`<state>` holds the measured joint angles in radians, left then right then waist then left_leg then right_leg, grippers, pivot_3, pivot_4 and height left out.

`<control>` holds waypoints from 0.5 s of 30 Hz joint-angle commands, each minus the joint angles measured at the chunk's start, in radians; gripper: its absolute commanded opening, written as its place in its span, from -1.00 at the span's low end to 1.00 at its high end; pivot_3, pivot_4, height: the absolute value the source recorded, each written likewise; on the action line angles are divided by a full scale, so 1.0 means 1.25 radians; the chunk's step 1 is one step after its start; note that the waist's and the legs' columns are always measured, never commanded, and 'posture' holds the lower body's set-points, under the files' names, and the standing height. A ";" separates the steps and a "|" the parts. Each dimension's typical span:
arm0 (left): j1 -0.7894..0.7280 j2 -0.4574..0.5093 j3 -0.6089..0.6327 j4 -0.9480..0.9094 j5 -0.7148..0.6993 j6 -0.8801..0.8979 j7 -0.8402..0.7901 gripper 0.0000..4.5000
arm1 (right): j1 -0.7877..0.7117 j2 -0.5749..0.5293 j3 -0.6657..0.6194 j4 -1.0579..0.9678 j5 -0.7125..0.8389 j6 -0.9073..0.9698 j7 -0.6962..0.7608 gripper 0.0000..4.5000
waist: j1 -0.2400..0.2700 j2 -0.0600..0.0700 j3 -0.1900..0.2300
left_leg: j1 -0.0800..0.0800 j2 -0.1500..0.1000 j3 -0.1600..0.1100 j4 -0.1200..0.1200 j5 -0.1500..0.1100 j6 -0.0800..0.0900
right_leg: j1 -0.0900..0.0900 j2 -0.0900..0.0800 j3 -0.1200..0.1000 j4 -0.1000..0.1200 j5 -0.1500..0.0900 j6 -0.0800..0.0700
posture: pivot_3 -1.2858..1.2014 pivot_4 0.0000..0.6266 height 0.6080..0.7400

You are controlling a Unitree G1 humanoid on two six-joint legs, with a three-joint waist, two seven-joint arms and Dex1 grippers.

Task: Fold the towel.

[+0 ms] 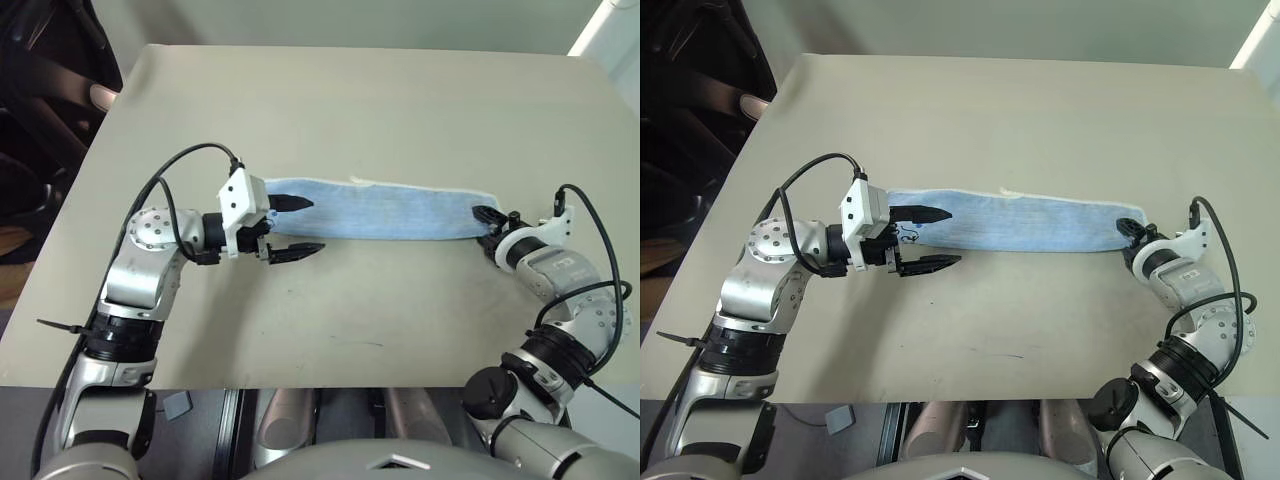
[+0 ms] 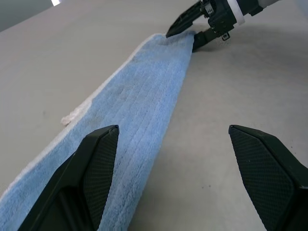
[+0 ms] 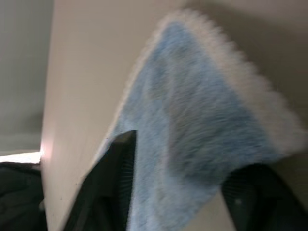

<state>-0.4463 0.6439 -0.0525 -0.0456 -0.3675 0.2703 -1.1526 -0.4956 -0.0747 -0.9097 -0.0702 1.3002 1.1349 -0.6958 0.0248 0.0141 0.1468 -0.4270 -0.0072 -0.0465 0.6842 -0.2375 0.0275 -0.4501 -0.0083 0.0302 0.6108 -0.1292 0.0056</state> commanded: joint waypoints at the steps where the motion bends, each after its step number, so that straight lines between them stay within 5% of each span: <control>1: 0.001 0.002 0.005 -0.031 -0.010 -0.004 0.000 0.75 | 0.015 -0.038 0.026 -0.012 0.011 -0.057 -0.002 -0.58 | 0.000 0.000 0.000 | -0.001 0.000 0.000 0.000 0.000 0.000 | -0.001 0.000 0.000 0.000 0.000 0.000 | 0.03 -0.52 0.93; 4: 0.001 -0.001 0.003 -0.030 -0.008 -0.007 0.002 0.75 | 0.026 -0.077 0.052 -0.014 -0.001 -0.094 0.027 -0.98 | -0.001 0.000 0.000 | -0.004 0.000 0.001 0.000 -0.001 -0.001 | -0.005 0.000 0.000 0.000 0.004 0.007 | 0.03 -0.52 0.93; 15: 0.007 -0.009 -0.006 -0.030 -0.003 -0.011 0.005 0.75 | 0.036 -0.384 0.349 -0.074 -0.199 -0.103 0.391 -0.98 | -0.004 0.001 0.000 | -0.007 0.001 0.002 0.000 -0.001 -0.001 | -0.008 0.000 -0.001 0.000 0.005 0.007 | 0.03 -0.52 0.93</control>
<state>-0.4343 0.6357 -0.0608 -0.0477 -0.3649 0.2691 -1.1496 -0.4435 -0.5325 -0.5167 -0.1198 1.0894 1.0141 -0.2733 0.0203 0.0148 0.1472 -0.4350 -0.0051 -0.0445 0.6837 -0.2383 0.0268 -0.4601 -0.0079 0.0290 0.6115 -0.1223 0.0133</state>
